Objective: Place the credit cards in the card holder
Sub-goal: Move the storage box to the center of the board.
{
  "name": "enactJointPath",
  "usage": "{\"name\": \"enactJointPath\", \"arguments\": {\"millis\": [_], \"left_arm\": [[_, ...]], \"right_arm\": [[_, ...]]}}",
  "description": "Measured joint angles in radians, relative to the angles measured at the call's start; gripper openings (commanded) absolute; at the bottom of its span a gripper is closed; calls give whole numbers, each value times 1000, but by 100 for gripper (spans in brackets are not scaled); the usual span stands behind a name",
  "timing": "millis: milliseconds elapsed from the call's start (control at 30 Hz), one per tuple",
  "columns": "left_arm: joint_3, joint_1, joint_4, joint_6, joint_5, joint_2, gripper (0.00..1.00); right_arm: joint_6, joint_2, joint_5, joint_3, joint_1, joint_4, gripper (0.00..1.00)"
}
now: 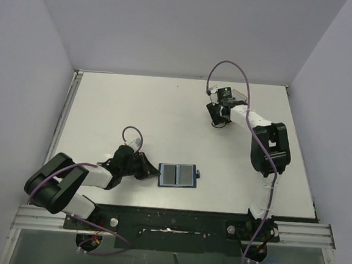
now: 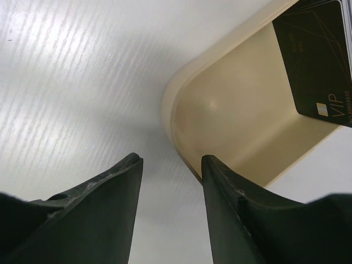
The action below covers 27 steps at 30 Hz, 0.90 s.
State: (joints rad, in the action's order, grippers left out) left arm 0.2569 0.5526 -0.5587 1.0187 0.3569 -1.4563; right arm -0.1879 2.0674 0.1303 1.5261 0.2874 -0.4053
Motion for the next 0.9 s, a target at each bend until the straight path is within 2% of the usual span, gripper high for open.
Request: {"name": "enactJointPath", "arguments": {"millis": [467,900], "left_arm": [[-6,0,-11,2,0,0,0],[-6,0,-14,2,0,0,0]], "right_arm": [[133,-101,-28,-124,75,-12,46],[212,-108,-80,-128,160,-66,48]]}}
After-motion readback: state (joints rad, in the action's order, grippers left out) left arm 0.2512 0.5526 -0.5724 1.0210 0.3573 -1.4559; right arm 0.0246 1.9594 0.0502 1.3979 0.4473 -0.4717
